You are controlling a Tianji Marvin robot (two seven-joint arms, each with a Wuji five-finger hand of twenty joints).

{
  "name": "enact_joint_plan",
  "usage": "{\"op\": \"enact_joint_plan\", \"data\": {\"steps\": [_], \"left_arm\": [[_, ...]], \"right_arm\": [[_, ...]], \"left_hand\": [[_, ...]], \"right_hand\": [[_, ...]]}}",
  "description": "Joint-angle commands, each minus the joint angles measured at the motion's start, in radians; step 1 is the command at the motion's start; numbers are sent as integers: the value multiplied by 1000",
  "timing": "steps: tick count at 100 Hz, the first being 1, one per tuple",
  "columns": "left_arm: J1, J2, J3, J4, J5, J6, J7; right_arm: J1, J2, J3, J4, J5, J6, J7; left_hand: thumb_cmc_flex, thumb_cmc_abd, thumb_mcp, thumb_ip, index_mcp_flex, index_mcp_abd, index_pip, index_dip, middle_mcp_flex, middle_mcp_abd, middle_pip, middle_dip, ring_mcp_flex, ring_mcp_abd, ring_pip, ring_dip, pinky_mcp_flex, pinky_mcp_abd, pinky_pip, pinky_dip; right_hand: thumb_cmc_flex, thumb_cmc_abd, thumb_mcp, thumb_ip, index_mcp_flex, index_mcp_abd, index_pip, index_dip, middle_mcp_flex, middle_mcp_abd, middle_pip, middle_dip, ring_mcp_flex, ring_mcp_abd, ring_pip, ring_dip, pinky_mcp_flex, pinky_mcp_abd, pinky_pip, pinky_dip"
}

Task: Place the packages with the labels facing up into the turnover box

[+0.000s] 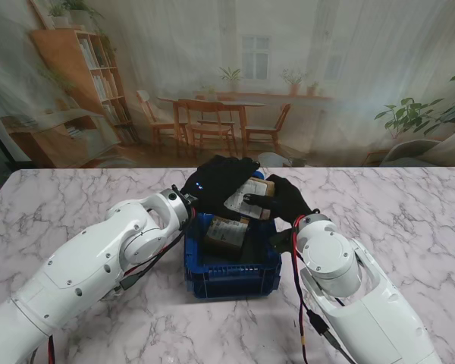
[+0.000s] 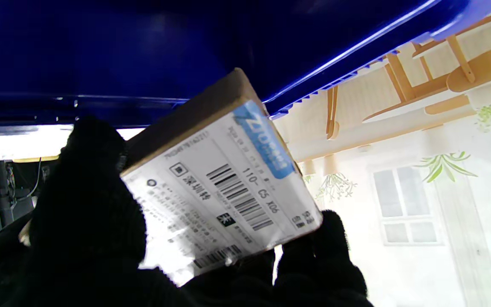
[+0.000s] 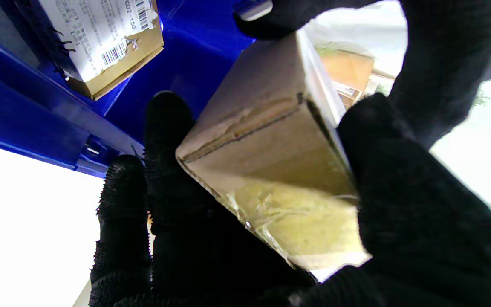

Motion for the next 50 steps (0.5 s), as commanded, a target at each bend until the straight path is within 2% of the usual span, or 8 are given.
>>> {"op": "enact_joint_plan", "data": {"steps": [1, 12, 16, 22, 31, 39, 50], "left_arm": [[-5, 4, 7, 21, 16, 11, -16], [-7, 5, 10, 29, 30, 20, -4], [-8, 5, 12, 32, 30, 21, -1], [-12, 3, 18, 42, 35, 26, 21], [-12, -3, 21, 52, 28, 31, 54], [-7, -6, 15, 49, 13, 28, 57], [3, -8, 2, 36, -10, 19, 40]], "right_arm": [[-3, -11, -3, -27, 12, 6, 4], [-7, -12, 1, -36, 23, 17, 5], [-7, -11, 1, -38, 23, 18, 6], [-8, -10, 2, -41, 22, 21, 9], [-9, -9, 3, -44, 24, 27, 14], [-9, -9, 3, -45, 25, 32, 18], [-7, -7, 3, -43, 21, 38, 25]], "left_hand": [[62, 44, 12, -20, 26, -25, -24, -44, -30, 24, -40, -12, -38, 37, -29, -19, -21, -11, 13, 8], [94, 49, 19, -22, 26, -11, 1, -22, -23, 22, -28, 7, -30, 36, -20, -23, -12, -14, 21, 12], [125, 62, 28, -16, 18, -13, 32, 31, -16, 14, -5, 29, -19, 30, -7, -20, -3, -17, 30, 17], [192, 99, 48, -4, 3, -23, 81, 177, -2, -5, 46, 63, 6, 19, 20, 1, 14, -24, 53, 28], [269, 147, 113, 17, 5, -52, 171, 353, 25, -46, 179, 124, 67, -5, 68, 48, 57, -36, 103, 52], [300, 168, 182, 23, 30, -87, 257, 428, 93, -85, 289, 137, 152, -27, 103, 81, 116, -43, 144, 70], [312, 177, 278, 20, 63, -134, 418, 479, 200, -128, 363, 141, 252, -47, 137, 120, 187, -49, 187, 90]], "right_hand": [[222, 152, 217, 71, 30, -196, 59, 0, 113, -150, 130, 35, 59, -65, 59, 6, -4, 19, -2, 3], [223, 151, 220, 71, 32, -190, 58, -3, 115, -149, 130, 34, 62, -63, 59, 5, 0, 21, -3, 2], [223, 150, 220, 70, 32, -189, 58, -3, 116, -149, 130, 34, 64, -64, 59, 5, 2, 22, -3, 2], [223, 150, 222, 70, 32, -186, 57, -5, 117, -148, 130, 34, 65, -64, 58, 5, 3, 23, -4, 1], [223, 151, 223, 69, 31, -183, 55, -7, 118, -148, 130, 34, 66, -59, 57, 4, 4, 23, -4, 1], [222, 153, 222, 68, 29, -176, 49, -13, 118, -146, 129, 34, 65, -58, 55, 4, 5, 25, -5, 0], [223, 162, 215, 68, 3, -149, 13, -44, 107, -143, 123, 34, 58, -53, 52, 3, 12, 18, 5, 4]]}}
